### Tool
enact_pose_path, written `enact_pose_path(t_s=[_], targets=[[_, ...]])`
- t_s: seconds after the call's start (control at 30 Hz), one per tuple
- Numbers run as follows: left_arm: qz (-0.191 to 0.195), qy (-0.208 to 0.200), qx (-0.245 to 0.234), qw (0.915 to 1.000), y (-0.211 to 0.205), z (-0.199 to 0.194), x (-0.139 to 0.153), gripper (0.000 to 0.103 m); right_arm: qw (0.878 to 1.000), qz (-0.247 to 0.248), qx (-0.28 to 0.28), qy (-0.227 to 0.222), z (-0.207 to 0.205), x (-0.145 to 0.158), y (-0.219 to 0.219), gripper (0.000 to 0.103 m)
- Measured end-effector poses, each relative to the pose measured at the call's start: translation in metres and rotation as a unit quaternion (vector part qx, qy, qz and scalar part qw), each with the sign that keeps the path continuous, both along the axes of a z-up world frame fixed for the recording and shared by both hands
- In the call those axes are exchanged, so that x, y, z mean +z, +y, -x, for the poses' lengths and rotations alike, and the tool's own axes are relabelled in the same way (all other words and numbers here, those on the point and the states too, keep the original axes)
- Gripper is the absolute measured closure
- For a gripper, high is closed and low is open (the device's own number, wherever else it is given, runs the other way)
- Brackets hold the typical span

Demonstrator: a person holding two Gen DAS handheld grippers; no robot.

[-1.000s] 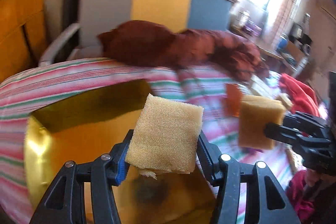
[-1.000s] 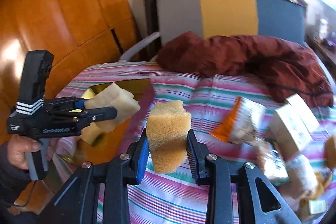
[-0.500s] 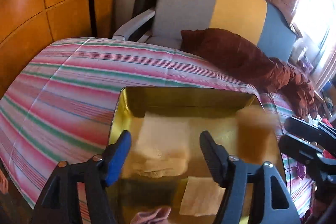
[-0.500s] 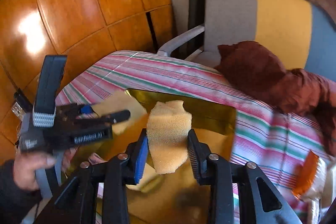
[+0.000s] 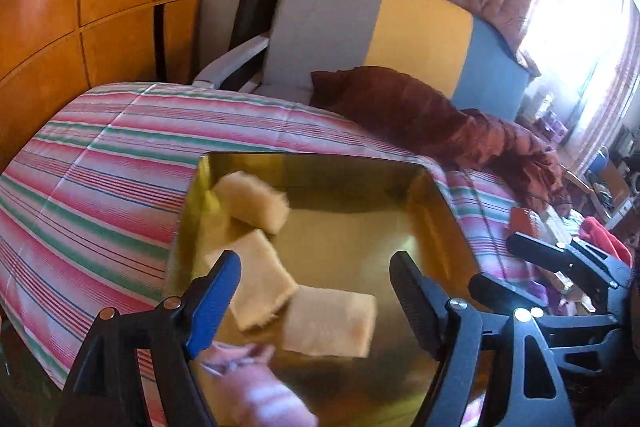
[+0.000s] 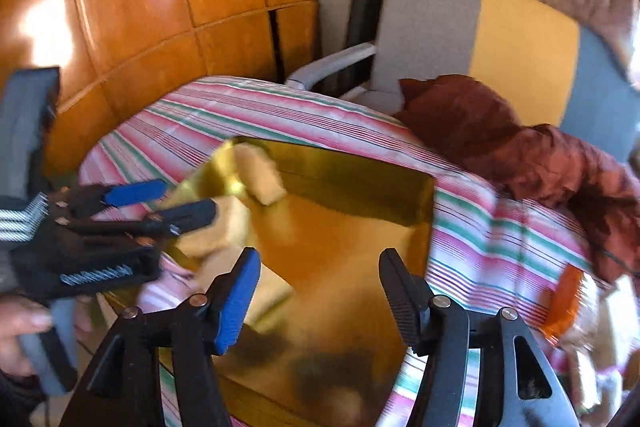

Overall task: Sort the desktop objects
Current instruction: 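Release both yellow sponges into the gold tray from both grippers, then return both grippers to the pile, left toward the purple sachet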

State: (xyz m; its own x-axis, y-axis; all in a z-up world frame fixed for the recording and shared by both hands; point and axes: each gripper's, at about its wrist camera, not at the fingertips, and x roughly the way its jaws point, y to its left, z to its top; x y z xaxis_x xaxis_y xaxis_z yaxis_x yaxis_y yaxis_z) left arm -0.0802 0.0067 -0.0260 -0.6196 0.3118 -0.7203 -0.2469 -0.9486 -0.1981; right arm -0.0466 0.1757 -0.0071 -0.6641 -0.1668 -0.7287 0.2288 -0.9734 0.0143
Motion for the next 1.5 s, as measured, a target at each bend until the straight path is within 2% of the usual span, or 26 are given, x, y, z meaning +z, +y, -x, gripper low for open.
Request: enact_pose_path(t_s=[0.43,0.83,0.9,1.5], targets=[[0.001,0.008,-0.088,0.9961,0.073,-0.033,0.019,0.025,0.993,-0.07,-0.095,0.026,-0.057,0.009,0.064,0.036],[0.021,0.009,-0.148,0.9888,0.136,-0.042,0.02,0.025,0.987,-0.064,-0.141,0.043,-0.09,0.023,0.116,0.034],[0.025,0.008,-0.156,0.9874,0.147,-0.041,0.02,0.025,0.986,-0.063,-0.146,0.043,-0.093,0.024,0.122,0.031],[0.046,-0.005,-0.22,0.9744,0.22,-0.04,0.007,0.025,0.977,-0.075,-0.196,0.033,-0.104,0.017,0.185,0.029]])
